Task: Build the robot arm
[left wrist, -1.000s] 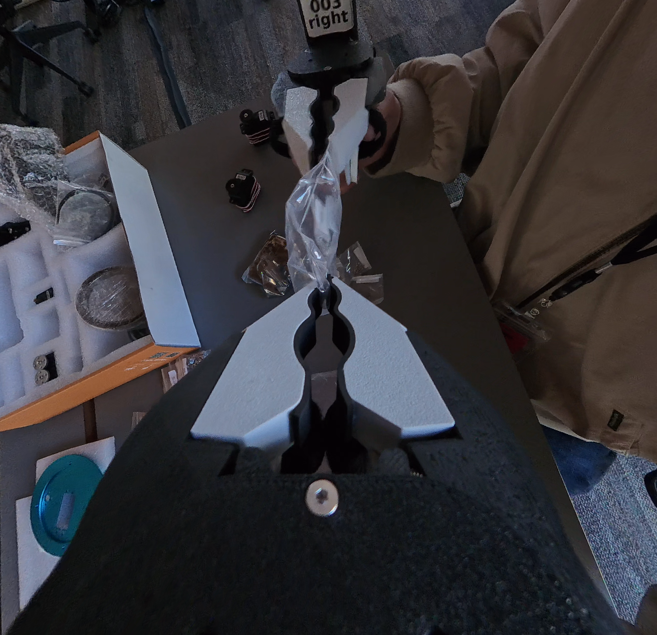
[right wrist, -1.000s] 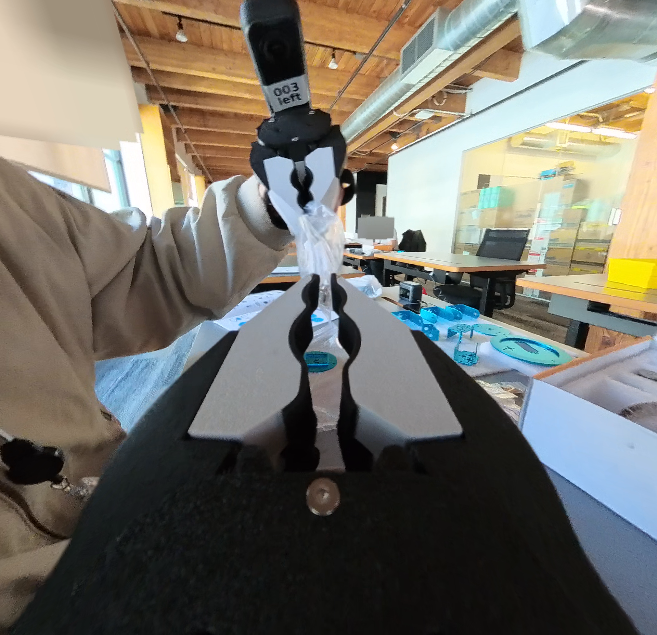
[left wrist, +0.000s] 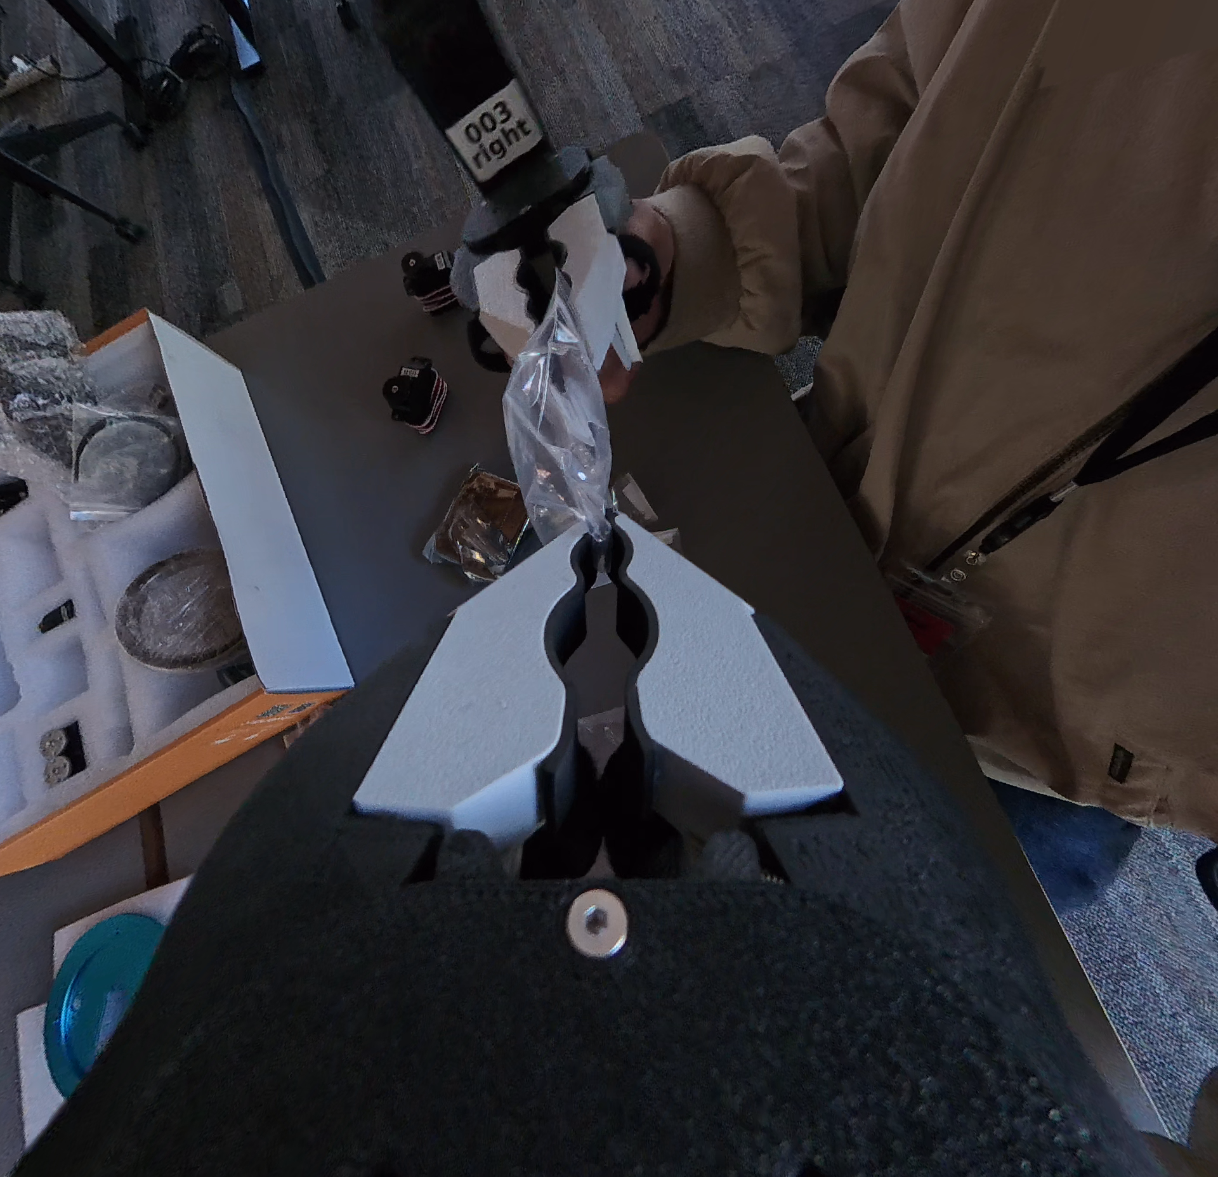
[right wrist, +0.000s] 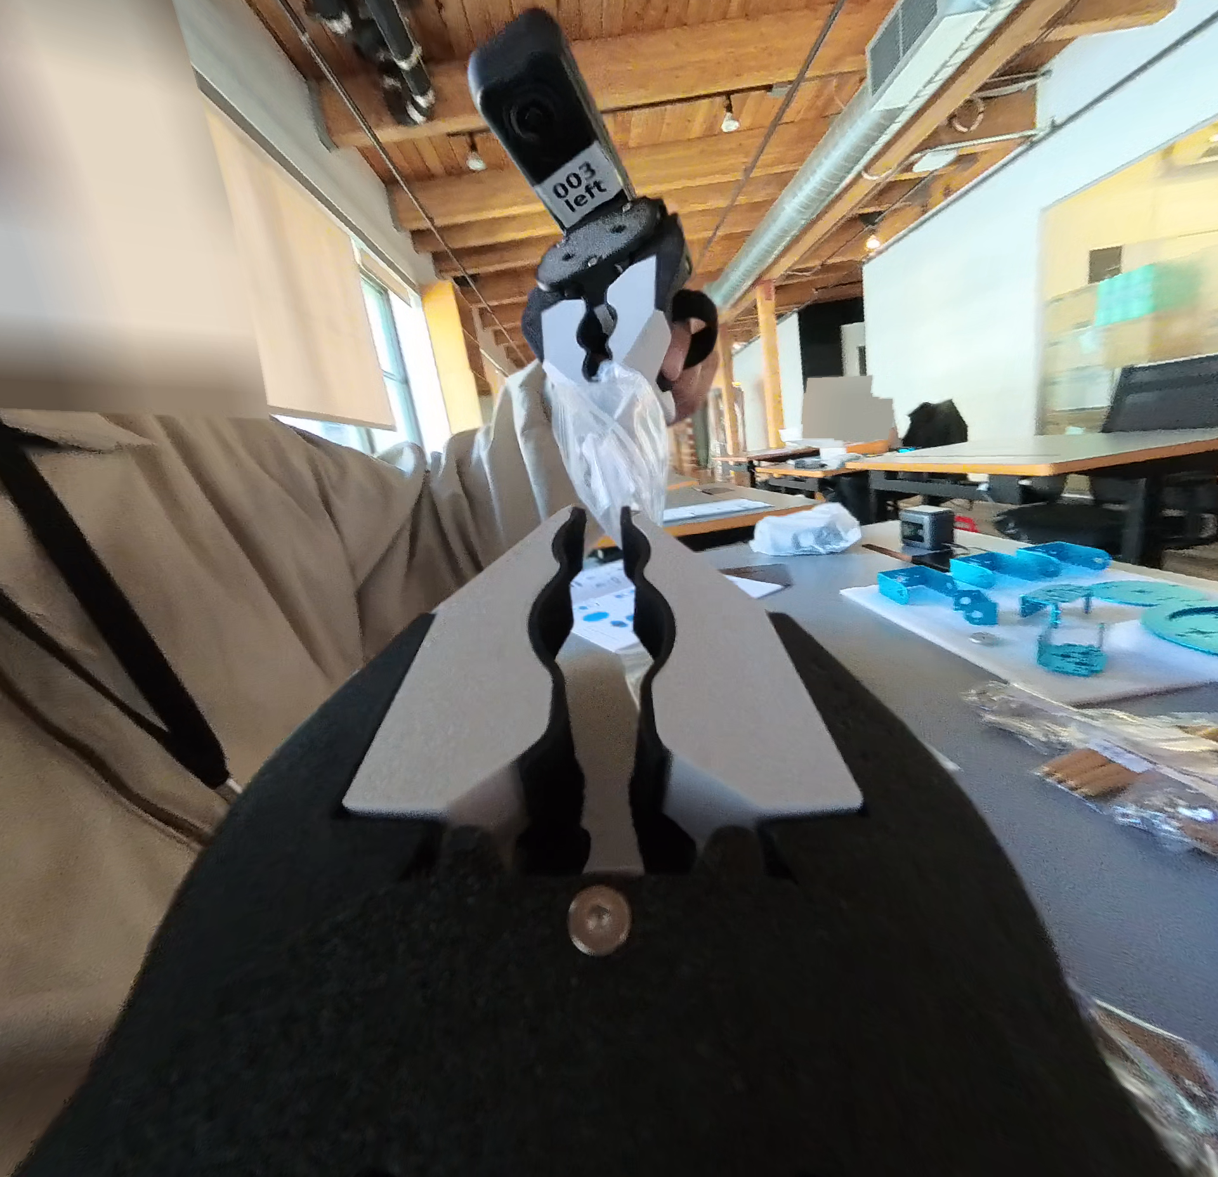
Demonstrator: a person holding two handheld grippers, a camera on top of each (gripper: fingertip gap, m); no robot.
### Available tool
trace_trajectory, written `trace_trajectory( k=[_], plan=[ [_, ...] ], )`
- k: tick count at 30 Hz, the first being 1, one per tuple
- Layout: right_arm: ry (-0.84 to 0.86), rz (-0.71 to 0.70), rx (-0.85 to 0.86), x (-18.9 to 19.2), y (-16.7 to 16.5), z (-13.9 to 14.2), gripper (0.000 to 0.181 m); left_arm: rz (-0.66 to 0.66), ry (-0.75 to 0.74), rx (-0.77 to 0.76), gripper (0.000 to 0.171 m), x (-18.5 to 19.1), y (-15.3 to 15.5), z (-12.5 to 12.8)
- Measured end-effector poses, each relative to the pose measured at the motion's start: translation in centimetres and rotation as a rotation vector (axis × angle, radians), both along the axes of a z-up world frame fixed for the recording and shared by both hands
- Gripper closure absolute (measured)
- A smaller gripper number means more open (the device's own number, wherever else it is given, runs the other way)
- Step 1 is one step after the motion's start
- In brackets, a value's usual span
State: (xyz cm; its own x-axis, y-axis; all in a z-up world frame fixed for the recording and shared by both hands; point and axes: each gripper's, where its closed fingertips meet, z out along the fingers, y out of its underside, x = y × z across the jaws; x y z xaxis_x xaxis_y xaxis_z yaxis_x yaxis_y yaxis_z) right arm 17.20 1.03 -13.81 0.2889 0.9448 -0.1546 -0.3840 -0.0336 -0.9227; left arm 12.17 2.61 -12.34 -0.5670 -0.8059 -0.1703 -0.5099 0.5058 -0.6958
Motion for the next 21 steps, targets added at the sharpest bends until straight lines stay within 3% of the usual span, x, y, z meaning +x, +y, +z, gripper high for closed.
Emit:
trace_trajectory(
  k=[6, 10, 15, 21],
  plan=[
    [0.074, 0.140, -0.107, -0.4, -0.2, -0.1, 0.169, -0.022, -0.013, 0.049, 0.171, 0.0, -0.6, -0.1],
    [0.240, 0.387, -0.271, 0.5, -0.8, 0.4, 0.165, -0.027, -0.029, 0.105, 0.171, 0.2, -0.7, -0.2],
    [0.181, 0.351, -0.408, -0.4, 0.9, -2.2, 0.164, -0.028, -0.041, 0.212, 0.171, 0.2, -0.7, -1.0],
    [0.273, 0.454, -0.526, 0.1, 1.2, -2.8, 0.161, -0.021, -0.028, 0.314, 0.171, 0.0, -0.4, -2.5]
  ],
)
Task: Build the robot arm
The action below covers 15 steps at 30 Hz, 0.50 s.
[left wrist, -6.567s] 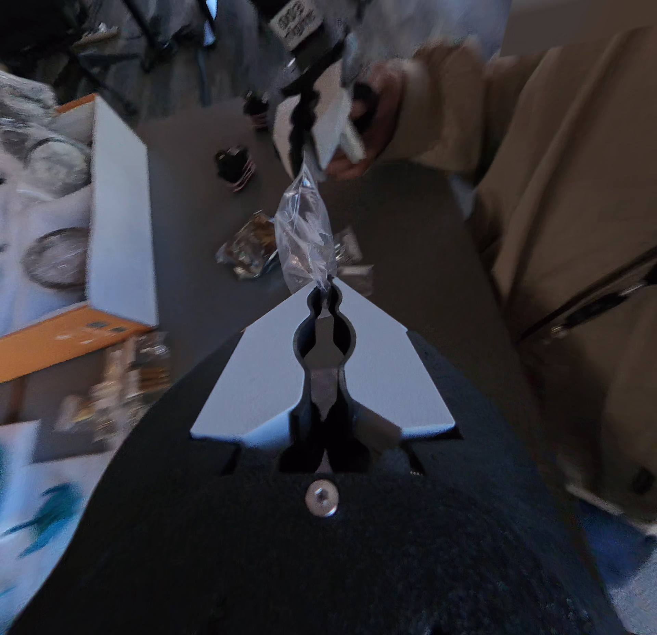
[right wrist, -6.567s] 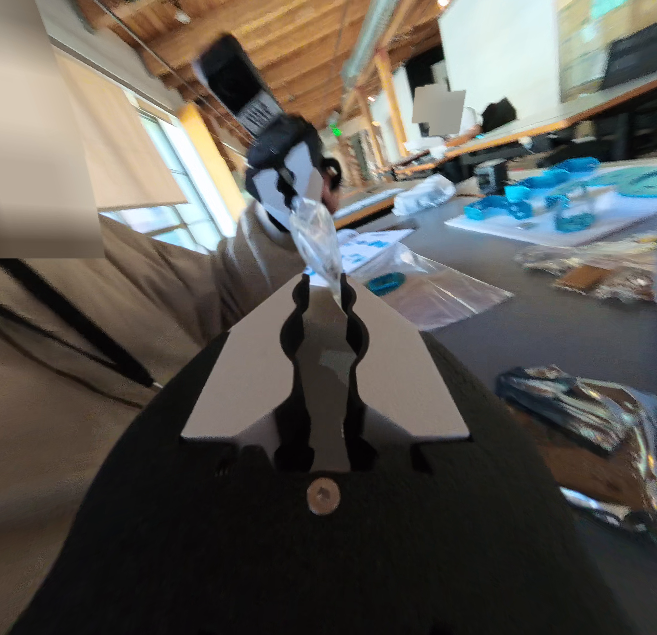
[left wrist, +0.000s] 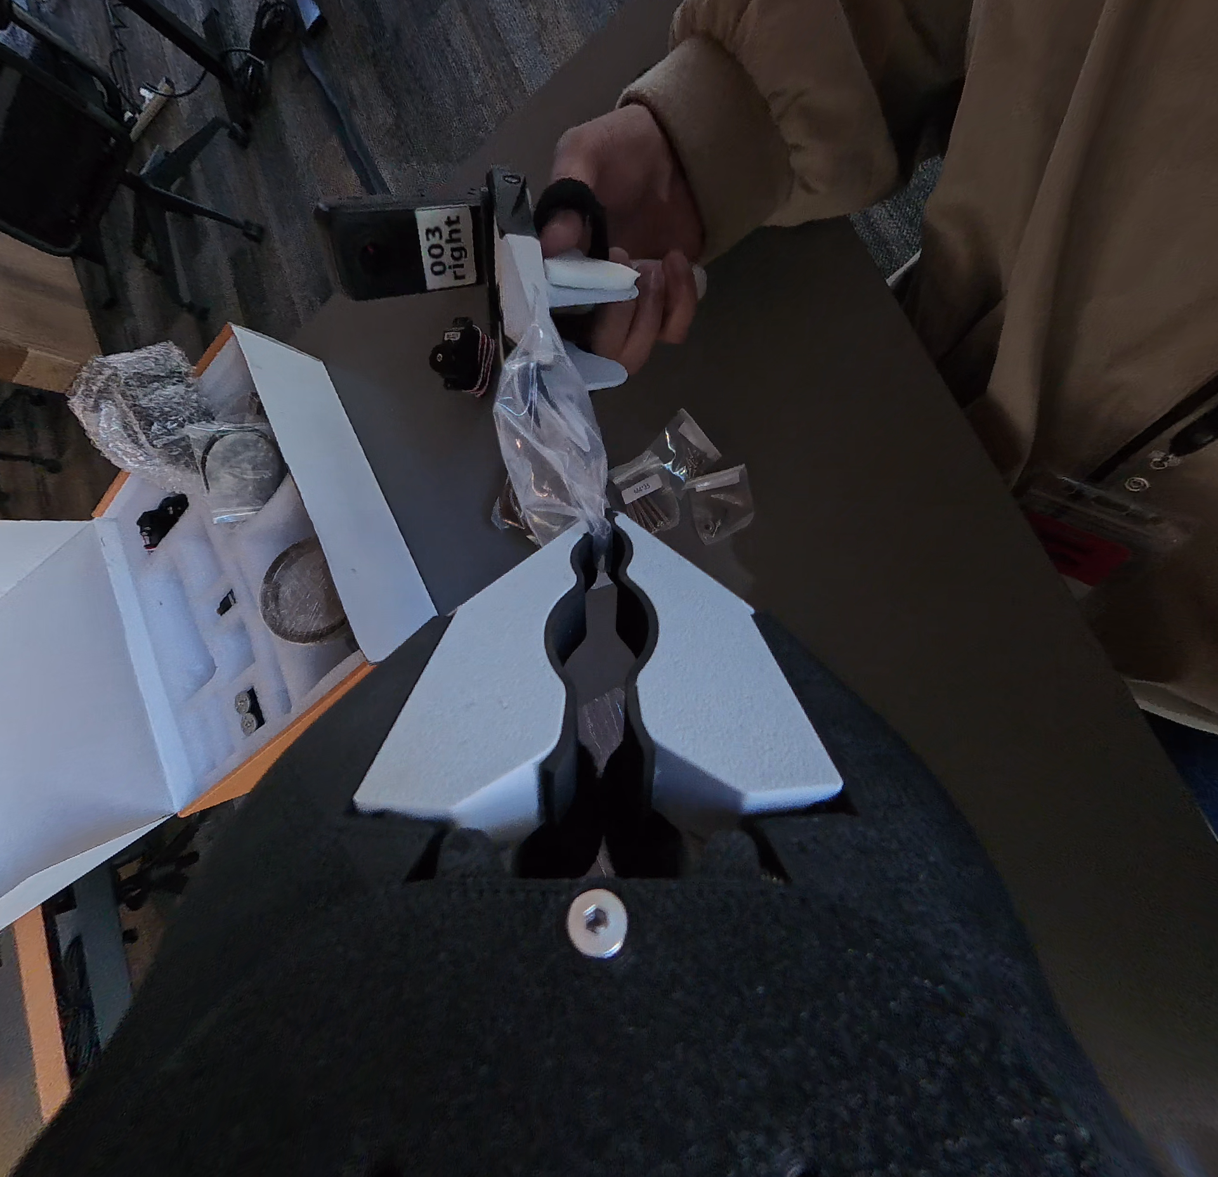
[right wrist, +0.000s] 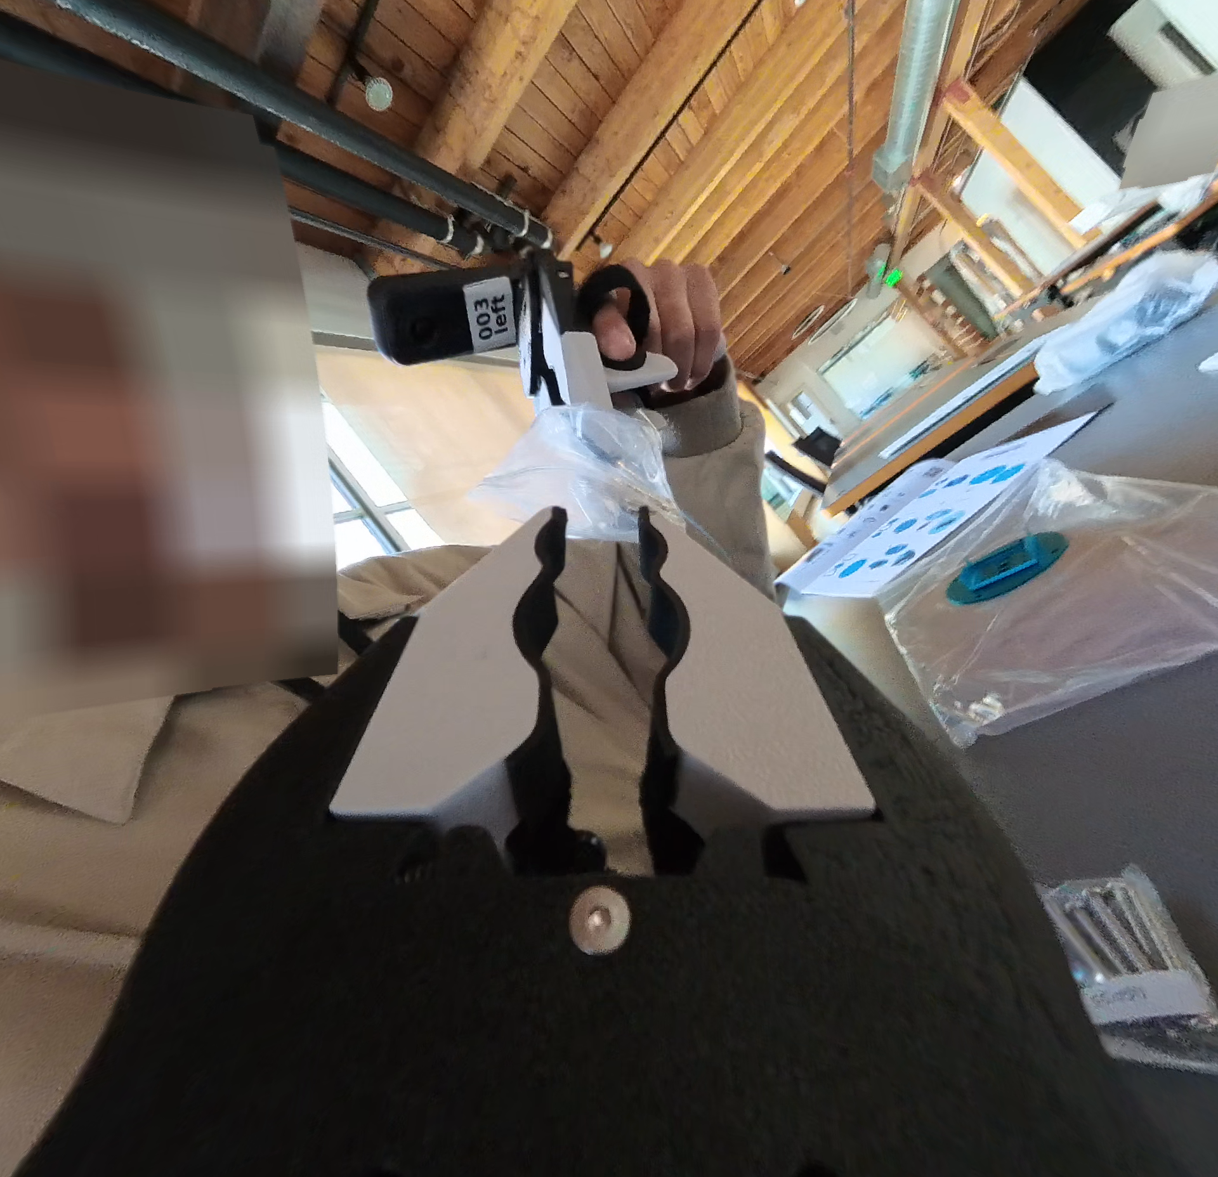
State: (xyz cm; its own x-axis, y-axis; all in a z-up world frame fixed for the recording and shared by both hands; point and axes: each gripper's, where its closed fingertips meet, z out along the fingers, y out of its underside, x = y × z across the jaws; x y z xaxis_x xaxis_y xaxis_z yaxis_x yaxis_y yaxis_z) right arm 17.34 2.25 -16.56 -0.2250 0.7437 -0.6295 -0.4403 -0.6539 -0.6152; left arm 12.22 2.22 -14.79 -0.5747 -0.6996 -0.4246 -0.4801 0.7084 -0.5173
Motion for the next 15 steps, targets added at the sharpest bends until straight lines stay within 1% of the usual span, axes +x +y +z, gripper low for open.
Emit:
trace_trajectory(
  k=[1, 3, 5, 8, 9, 10, 11, 15],
  plan=[
    [0.000, 0.024, -0.016, -0.1, -0.1, -0.2, 0.159, 0.000, 0.004, 0.005, 0.171, 0.0, 0.0, -0.2],
    [0.052, 0.066, -0.044, -0.1, -0.3, 0.0, 0.158, -0.002, 0.001, 0.010, 0.171, 0.0, 0.0, -0.3],
    [-0.024, 0.047, -0.048, -0.8, 0.1, -0.9, 0.159, -0.004, 0.007, 0.003, 0.171, 0.1, -0.1, -0.5],
    [-0.054, 0.025, -0.036, -1.2, 0.2, -1.0, 0.159, -0.008, 0.006, 0.005, 0.171, 0.2, -0.1, -0.7],
    [-0.069, 0.025, -0.025, -1.3, 0.1, -1.1, 0.161, -0.006, 0.009, 0.002, 0.171, 0.2, -0.1, -0.8],
    [-0.087, 0.023, -0.012, -1.5, -0.1, -1.2, 0.167, -0.003, 0.011, -0.002, 0.171, 0.3, 0.0, -0.8],
    [-0.111, 0.017, 0.014, -1.6, -0.2, -1.4, 0.181, -0.003, 0.009, -0.005, 0.171, 0.3, 0.0, -0.8],
    [-0.186, -0.052, 0.056, -1.8, 0.1, -1.7, 0.181, 0.011, 0.010, -0.012, 0.171, 0.3, 0.4, -1.0]
  ],
)
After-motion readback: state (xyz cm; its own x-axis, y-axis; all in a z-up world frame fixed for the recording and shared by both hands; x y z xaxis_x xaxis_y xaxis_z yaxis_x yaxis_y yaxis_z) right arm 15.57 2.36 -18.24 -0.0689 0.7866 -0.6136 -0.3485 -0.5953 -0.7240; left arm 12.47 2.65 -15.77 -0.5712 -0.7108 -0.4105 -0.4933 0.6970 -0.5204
